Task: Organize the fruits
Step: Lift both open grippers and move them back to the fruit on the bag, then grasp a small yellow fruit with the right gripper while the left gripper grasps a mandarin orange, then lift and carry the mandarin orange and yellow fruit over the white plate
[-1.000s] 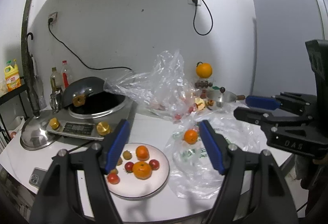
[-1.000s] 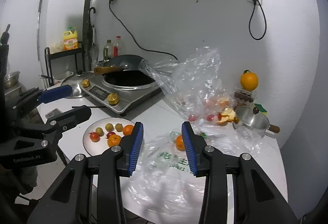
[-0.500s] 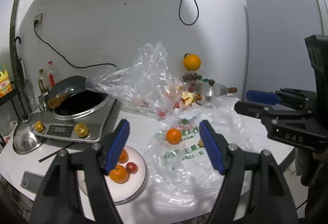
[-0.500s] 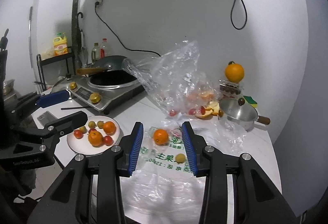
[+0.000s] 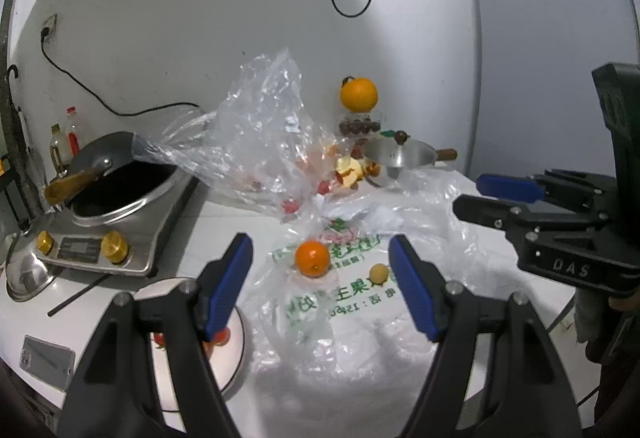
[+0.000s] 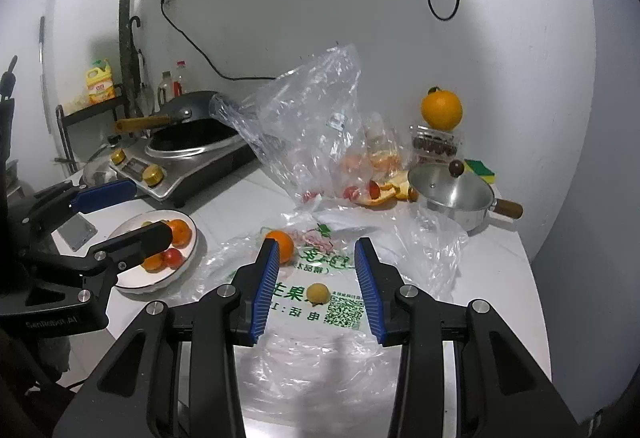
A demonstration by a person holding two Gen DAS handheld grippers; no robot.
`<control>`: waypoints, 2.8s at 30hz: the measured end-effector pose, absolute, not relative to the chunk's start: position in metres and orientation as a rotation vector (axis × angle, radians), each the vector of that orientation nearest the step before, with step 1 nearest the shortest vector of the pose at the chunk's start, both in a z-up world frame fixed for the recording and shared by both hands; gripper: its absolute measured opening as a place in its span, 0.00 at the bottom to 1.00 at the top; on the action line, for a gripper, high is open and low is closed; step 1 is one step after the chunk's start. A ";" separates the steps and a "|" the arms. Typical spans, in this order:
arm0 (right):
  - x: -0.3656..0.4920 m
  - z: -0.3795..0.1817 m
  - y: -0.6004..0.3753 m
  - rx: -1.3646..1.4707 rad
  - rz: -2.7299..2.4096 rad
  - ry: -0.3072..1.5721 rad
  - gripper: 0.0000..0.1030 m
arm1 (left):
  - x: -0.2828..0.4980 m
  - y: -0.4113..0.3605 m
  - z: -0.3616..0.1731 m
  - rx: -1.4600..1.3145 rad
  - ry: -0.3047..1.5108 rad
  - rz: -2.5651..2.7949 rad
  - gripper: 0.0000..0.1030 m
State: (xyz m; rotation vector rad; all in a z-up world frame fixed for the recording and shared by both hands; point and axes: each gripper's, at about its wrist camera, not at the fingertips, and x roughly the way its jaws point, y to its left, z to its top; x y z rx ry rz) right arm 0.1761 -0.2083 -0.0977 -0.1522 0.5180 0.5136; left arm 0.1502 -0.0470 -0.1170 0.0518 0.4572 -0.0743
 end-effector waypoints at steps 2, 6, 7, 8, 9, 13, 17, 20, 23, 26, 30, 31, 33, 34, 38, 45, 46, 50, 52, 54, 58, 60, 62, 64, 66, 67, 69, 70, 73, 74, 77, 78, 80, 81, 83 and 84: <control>0.184 -0.102 -0.209 -0.152 0.516 0.531 0.40 | 0.157 -0.048 -0.120 0.051 0.466 -0.072 0.70; 0.199 -0.113 -0.206 -0.151 0.525 0.554 0.40 | 0.171 -0.047 -0.128 0.047 0.485 -0.067 0.70; 0.204 -0.118 -0.204 -0.152 0.527 0.566 0.40 | 0.174 -0.046 -0.131 0.044 0.492 -0.067 0.70; 0.207 -0.121 -0.202 -0.152 0.530 0.574 0.40 | 0.177 -0.045 -0.134 0.043 0.499 -0.066 0.70; 0.211 -0.124 -0.201 -0.150 0.534 0.582 0.40 | 0.180 -0.045 -0.136 0.043 0.506 -0.065 0.70; 0.226 -0.140 -0.195 -0.145 0.547 0.626 0.40 | 0.196 -0.041 -0.148 0.039 0.539 -0.060 0.70; 0.239 -0.155 -0.191 -0.140 0.553 0.666 0.40 | 0.209 -0.038 -0.157 0.038 0.561 -0.055 0.70; 0.247 -0.168 -0.185 -0.136 0.560 0.703 0.40 | 0.217 -0.035 -0.163 0.034 0.573 -0.050 0.70; 0.254 -0.182 -0.177 -0.144 0.574 0.739 0.40 | 0.225 -0.031 -0.170 0.026 0.591 -0.047 0.70; 0.262 -0.193 -0.172 -0.152 0.577 0.774 0.40 | 0.231 -0.030 -0.174 0.023 0.604 -0.046 0.70; 0.272 -0.205 -0.168 -0.163 0.579 0.815 0.40 | 0.242 -0.029 -0.181 0.025 0.623 -0.052 0.70; 0.274 -0.206 -0.168 -0.166 0.580 0.821 0.40 | 0.244 -0.028 -0.181 0.025 0.624 -0.053 0.70; 0.277 -0.209 -0.165 -0.176 0.586 0.833 0.40 | 0.249 -0.028 -0.184 0.024 0.632 -0.052 0.70; 0.278 -0.210 -0.164 -0.179 0.587 0.837 0.40 | 0.250 -0.028 -0.186 0.023 0.635 -0.051 0.70; 0.283 -0.218 -0.160 -0.199 0.593 0.869 0.33 | 0.259 -0.029 -0.191 0.029 0.655 -0.049 0.70; 0.288 -0.217 -0.163 -0.196 0.606 0.856 0.28 | 0.271 -0.041 -0.196 0.070 0.662 -0.080 0.70; 0.289 -0.215 -0.166 -0.190 0.603 0.849 0.28 | 0.273 -0.043 -0.197 0.076 0.665 -0.085 0.70; 0.293 -0.211 -0.174 -0.169 0.598 0.832 0.28 | 0.280 -0.052 -0.202 0.094 0.684 -0.102 0.69; 0.295 -0.209 -0.178 -0.161 0.597 0.824 0.28 | 0.284 -0.056 -0.205 0.100 0.690 -0.111 0.67; 0.296 -0.208 -0.182 -0.156 0.598 0.816 0.28 | 0.289 -0.060 -0.208 0.105 0.705 -0.118 0.59; 0.298 -0.207 -0.189 -0.143 0.598 0.805 0.28 | 0.302 -0.065 -0.218 0.105 0.749 -0.112 0.54; 0.299 -0.207 -0.191 -0.138 0.599 0.802 0.28 | 0.305 -0.066 -0.220 0.113 0.750 -0.096 0.54; 0.301 -0.207 -0.195 -0.132 0.600 0.801 0.28 | 0.308 -0.067 -0.221 0.117 0.752 -0.090 0.54; 0.302 -0.208 -0.197 -0.129 0.601 0.802 0.28 | 0.312 -0.069 -0.222 0.127 0.754 -0.077 0.54; 0.302 -0.209 -0.197 -0.126 0.602 0.802 0.28 | 0.314 -0.069 -0.222 0.135 0.758 -0.063 0.54; 0.302 -0.209 -0.198 -0.124 0.603 0.802 0.28 | 0.315 -0.068 -0.222 0.132 0.760 -0.059 0.54; 0.303 -0.208 -0.199 -0.120 0.606 0.801 0.28 | 0.317 -0.068 -0.222 0.137 0.765 -0.049 0.54; 0.304 -0.208 -0.199 -0.118 0.606 0.800 0.28 | 0.318 -0.068 -0.223 0.143 0.766 -0.048 0.54; 0.304 -0.209 -0.200 -0.114 0.609 0.799 0.28 | 0.320 -0.067 -0.225 0.148 0.775 -0.039 0.54; 0.304 -0.209 -0.200 -0.113 0.610 0.799 0.28 | 0.320 -0.068 -0.227 0.157 0.776 -0.038 0.54; 0.304 -0.209 -0.200 -0.114 0.611 0.799 0.28 | 0.320 -0.072 -0.230 0.198 0.767 -0.035 0.54; 0.305 -0.209 -0.200 -0.114 0.611 0.799 0.28 | 0.320 -0.072 -0.230 0.201 0.767 -0.036 0.54; 0.304 -0.208 -0.201 -0.113 0.611 0.797 0.28 | 0.324 -0.070 -0.233 0.206 0.785 -0.028 0.54; 0.304 -0.208 -0.200 -0.113 0.611 0.797 0.28 | 0.326 -0.069 -0.235 0.208 0.799 -0.021 0.54; 0.304 -0.208 -0.200 -0.114 0.608 0.795 0.28 | 0.327 -0.068 -0.239 0.201 0.816 -0.017 0.53; 0.303 -0.207 -0.200 -0.114 0.608 0.793 0.28 | 0.326 -0.069 -0.239 0.207 0.814 -0.019 0.52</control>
